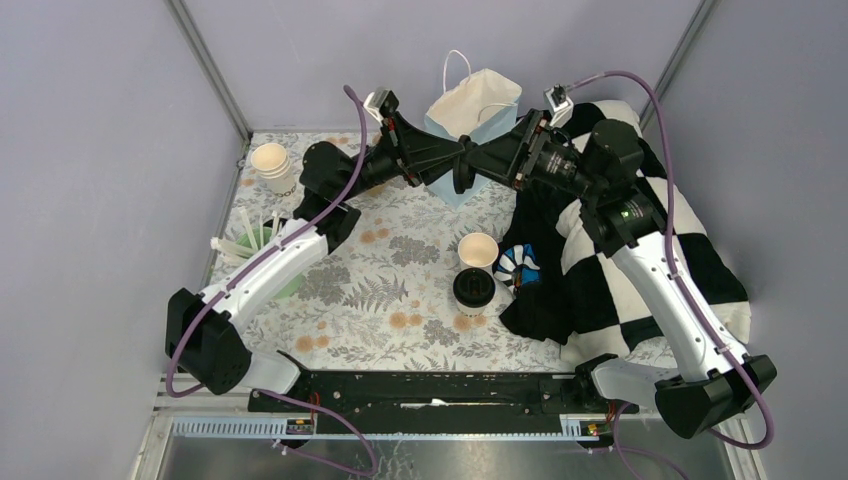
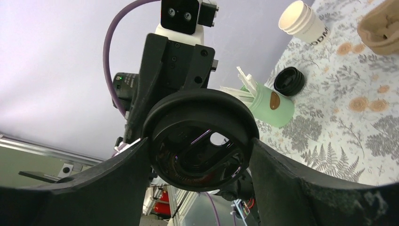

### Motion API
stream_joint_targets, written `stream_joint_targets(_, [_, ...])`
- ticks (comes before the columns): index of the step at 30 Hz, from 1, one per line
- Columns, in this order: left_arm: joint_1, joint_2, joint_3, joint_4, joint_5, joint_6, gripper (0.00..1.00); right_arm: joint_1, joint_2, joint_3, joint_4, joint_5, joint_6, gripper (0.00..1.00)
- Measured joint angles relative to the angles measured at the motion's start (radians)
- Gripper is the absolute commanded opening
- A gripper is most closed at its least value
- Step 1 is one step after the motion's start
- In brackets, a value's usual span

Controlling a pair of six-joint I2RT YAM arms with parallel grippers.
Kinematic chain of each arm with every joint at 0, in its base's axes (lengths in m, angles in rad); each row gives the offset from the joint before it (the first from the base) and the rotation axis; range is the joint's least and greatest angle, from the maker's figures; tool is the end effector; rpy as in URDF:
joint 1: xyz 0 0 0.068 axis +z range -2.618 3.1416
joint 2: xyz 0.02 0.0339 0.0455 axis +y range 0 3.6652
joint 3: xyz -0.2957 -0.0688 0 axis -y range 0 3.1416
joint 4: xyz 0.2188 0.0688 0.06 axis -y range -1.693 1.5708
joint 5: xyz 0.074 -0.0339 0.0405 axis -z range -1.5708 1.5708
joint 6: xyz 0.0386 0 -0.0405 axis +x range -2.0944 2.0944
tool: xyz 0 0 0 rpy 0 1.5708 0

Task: Pack the takeout coffee

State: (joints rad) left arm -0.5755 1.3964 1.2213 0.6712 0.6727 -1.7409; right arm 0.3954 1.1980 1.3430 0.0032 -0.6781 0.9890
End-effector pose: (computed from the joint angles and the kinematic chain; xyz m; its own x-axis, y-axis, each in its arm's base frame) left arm 0.2270 -0.1760 0.4753 -0.9402 -0.3089 -0.1434 0.2437 -0.3159 -0.9170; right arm 0.1965 0.1083 0.4952 -0.6541 0.4320 -0.6209 -0.5933 0.2161 0.7754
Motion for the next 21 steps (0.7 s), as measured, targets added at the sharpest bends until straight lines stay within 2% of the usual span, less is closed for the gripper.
stream_joint_targets(5, [0.005,-0.006,0.000,-0.156,0.001,0.111,0.59,0.000,-0.004,0.001,-0.134,0.037,-0.077,0.70])
stream_joint_targets(10, [0.089,-0.074,-0.016,-0.479,-0.003,0.295,0.80,0.000,-0.010,0.019,-0.392,0.144,-0.278,0.71])
stream_joint_targets(13, [0.156,-0.114,0.001,-0.733,-0.055,0.447,0.84,0.002,-0.009,0.036,-0.563,0.232,-0.426,0.72])
stream_joint_targets(16, [0.175,-0.110,0.068,-0.976,-0.129,0.606,0.88,0.036,0.015,0.047,-0.710,0.352,-0.546,0.73])
stream_joint_targets(21, [0.153,-0.103,0.078,-1.148,-0.186,0.750,0.91,0.229,0.173,0.096,-0.862,0.602,-0.651,0.74])
